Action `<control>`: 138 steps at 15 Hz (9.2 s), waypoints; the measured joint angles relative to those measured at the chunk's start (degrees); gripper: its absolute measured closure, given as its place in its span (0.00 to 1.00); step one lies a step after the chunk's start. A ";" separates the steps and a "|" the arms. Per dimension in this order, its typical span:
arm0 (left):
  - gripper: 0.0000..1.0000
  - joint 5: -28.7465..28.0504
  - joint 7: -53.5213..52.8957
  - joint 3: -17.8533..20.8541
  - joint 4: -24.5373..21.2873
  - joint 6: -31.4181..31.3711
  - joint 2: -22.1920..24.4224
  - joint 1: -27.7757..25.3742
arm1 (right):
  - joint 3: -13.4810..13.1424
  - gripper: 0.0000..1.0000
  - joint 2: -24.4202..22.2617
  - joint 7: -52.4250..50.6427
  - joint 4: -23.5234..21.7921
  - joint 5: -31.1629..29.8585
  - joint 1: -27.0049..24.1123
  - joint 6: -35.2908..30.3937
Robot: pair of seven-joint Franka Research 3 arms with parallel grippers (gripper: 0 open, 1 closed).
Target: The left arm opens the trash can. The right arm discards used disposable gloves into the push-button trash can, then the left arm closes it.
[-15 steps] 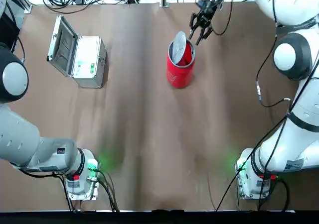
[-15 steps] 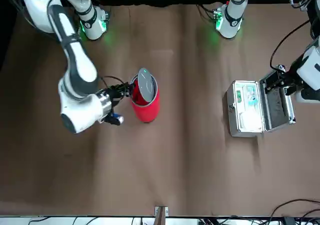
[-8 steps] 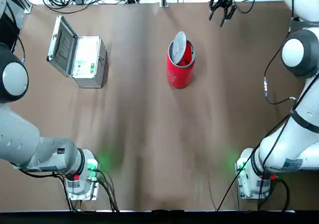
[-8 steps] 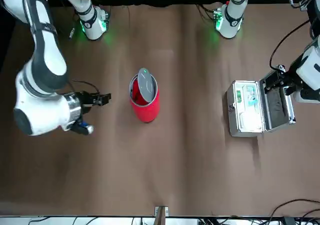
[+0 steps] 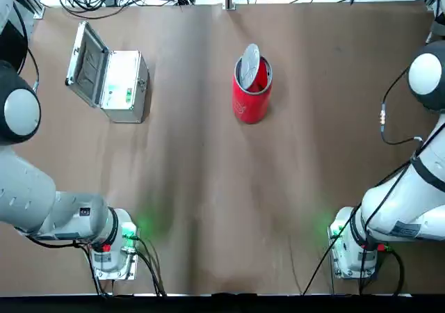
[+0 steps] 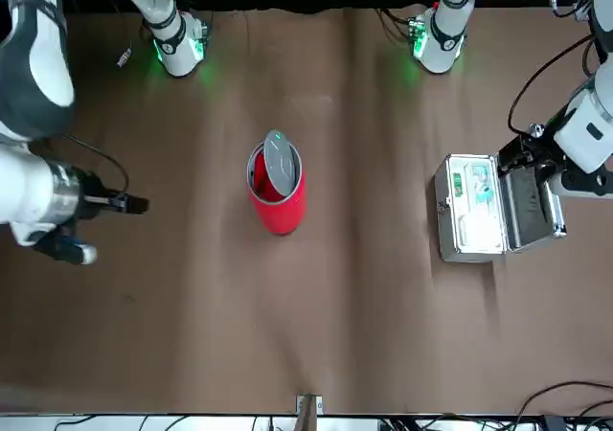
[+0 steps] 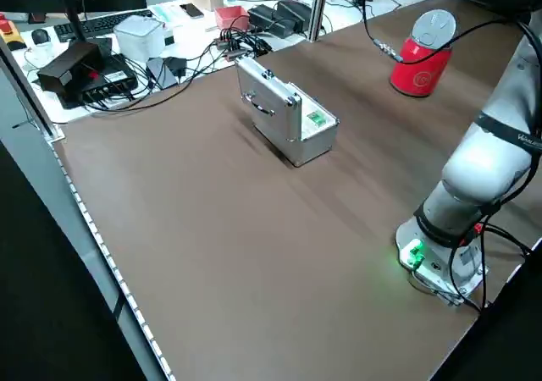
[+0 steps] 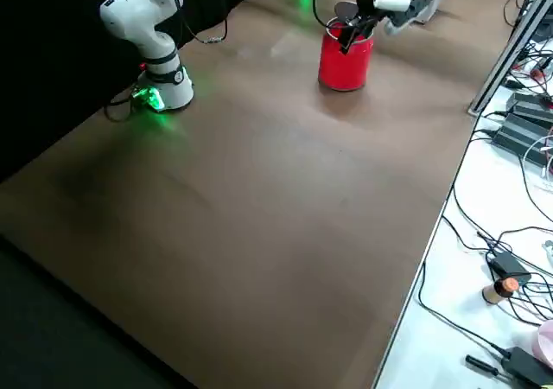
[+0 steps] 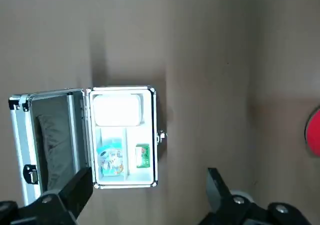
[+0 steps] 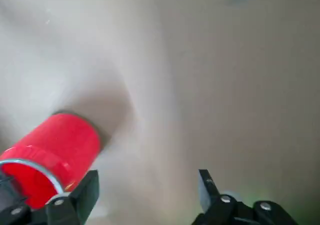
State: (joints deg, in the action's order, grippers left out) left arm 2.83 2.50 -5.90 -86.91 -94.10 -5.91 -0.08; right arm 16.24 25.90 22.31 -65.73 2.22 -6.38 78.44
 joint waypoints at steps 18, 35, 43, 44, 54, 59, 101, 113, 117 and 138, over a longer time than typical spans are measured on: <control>0.10 -0.04 1.45 -6.15 -0.13 3.02 0.41 0.06 | 0.09 0.01 -14.97 -16.96 -8.54 -5.84 -4.27 4.46; 0.99 4.16 26.43 -21.78 2.78 1.65 -10.60 8.59 | -15.48 0.01 -23.83 -17.89 -18.18 -1.34 5.38 7.17; 0.99 8.41 37.61 -21.80 2.86 -6.01 -14.31 13.26 | -15.72 0.01 -23.82 -26.20 -19.42 -1.32 5.38 7.03; 0.99 8.41 39.08 -21.81 2.86 -7.52 -15.13 14.19 | -15.88 0.01 -23.82 -26.96 -19.55 -1.32 5.37 6.55; 0.99 8.42 53.18 -21.78 4.33 -22.83 -20.18 20.91 | -16.52 0.01 -23.87 -28.07 -19.48 -1.33 4.54 8.55; 0.99 8.42 55.65 -21.80 6.64 -24.36 -21.54 22.07 | -16.59 0.01 -23.97 -28.11 -19.42 -1.37 4.39 9.97; 0.99 6.69 58.49 -15.90 7.48 -45.22 -33.65 36.29 | -16.54 0.01 -23.97 -28.40 -19.40 -1.34 3.83 12.97; 0.99 6.24 58.49 -15.56 7.70 -45.42 -34.00 36.76 | -16.50 0.01 -23.97 -28.41 -19.47 -1.34 3.84 12.97; 0.99 6.24 58.53 -15.53 7.77 -45.41 -34.01 36.76 | -16.49 0.01 -23.97 -28.42 -19.47 -1.34 3.84 12.98; 0.91 6.04 62.78 -15.19 9.21 -36.20 -25.17 30.76 | -16.33 0.01 -23.97 -28.44 -19.50 -1.34 4.04 12.91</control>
State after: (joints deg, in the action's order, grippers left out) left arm 8.87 65.28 -21.09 -77.70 -130.30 -31.09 30.68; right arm -0.09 1.93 -6.13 -85.23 0.89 -2.34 91.34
